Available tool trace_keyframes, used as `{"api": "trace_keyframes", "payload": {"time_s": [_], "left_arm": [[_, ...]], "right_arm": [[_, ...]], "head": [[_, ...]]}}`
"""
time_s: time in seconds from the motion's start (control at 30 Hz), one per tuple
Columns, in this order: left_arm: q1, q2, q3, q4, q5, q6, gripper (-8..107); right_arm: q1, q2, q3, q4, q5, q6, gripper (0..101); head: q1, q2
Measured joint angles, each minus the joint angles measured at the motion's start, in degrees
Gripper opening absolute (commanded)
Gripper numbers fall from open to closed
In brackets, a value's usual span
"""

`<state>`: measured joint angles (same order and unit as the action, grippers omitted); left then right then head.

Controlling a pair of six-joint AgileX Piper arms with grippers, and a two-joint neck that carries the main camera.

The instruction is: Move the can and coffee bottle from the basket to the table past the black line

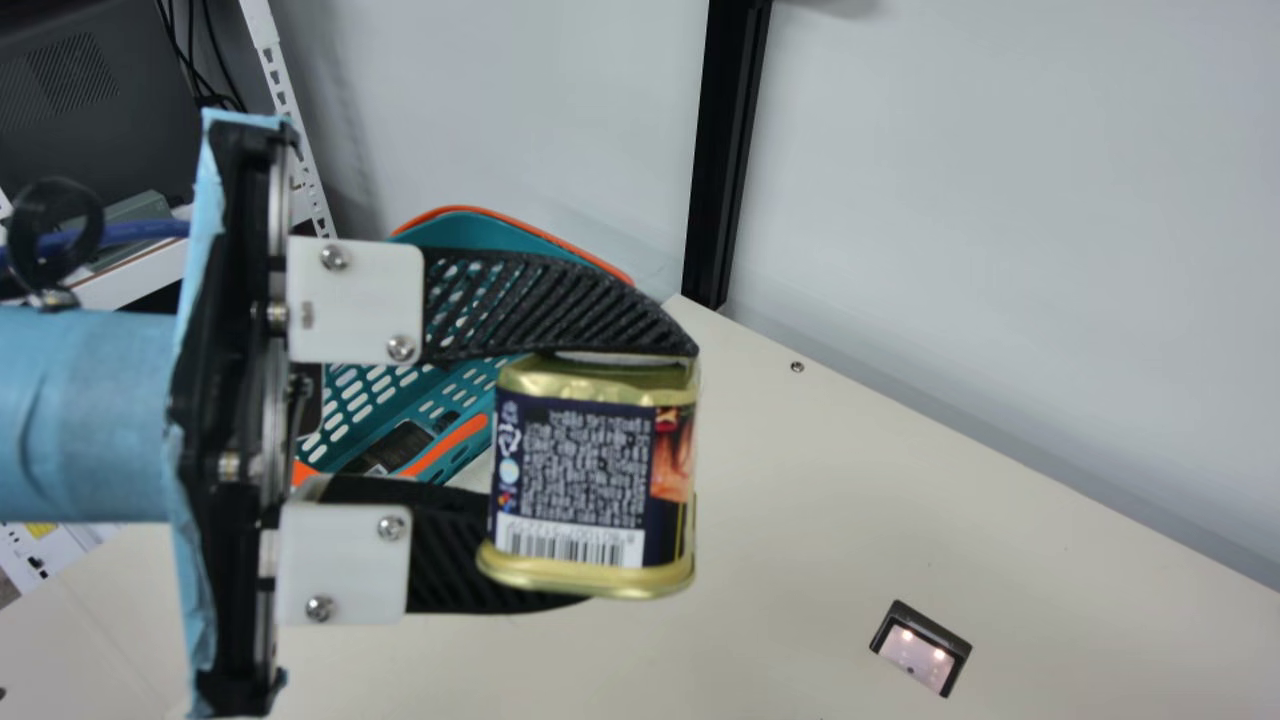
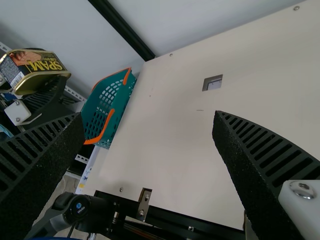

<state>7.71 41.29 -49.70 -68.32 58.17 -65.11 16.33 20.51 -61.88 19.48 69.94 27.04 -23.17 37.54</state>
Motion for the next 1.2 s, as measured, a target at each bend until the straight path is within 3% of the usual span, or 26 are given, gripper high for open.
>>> {"api": "trace_keyframes", "payload": {"time_s": [0.4, 0.63, 0.9, 1.2], "left_arm": [[2.26, 1.29, 0.46, -1.13, 0.28, 3.97, 10], [2.77, 3.93, -1.1, 3.13, -1.92, 10.2, 10], [-0.61, 8.38, -5.0, 12.65, -8.93, 19.5, 10], [-5.68, 10.51, -5.09, 22.9, -19.13, 28.33, 10]], "right_arm": [[0.0, 0.0, 0.0, 0.0, 0.0, 0.0, 101], [0.0, 0.0, 0.0, 0.0, 0.0, 0.0, 101], [0.0, 0.0, 0.0, 0.0, 0.0, 0.0, 101], [0.0, 0.0, 0.0, 0.0, 0.0, 0.0, 101]], "head": [[0.0, 0.0], [0.29, 0.0], [0.0, 0.0], [0.0, -0.29]]}}
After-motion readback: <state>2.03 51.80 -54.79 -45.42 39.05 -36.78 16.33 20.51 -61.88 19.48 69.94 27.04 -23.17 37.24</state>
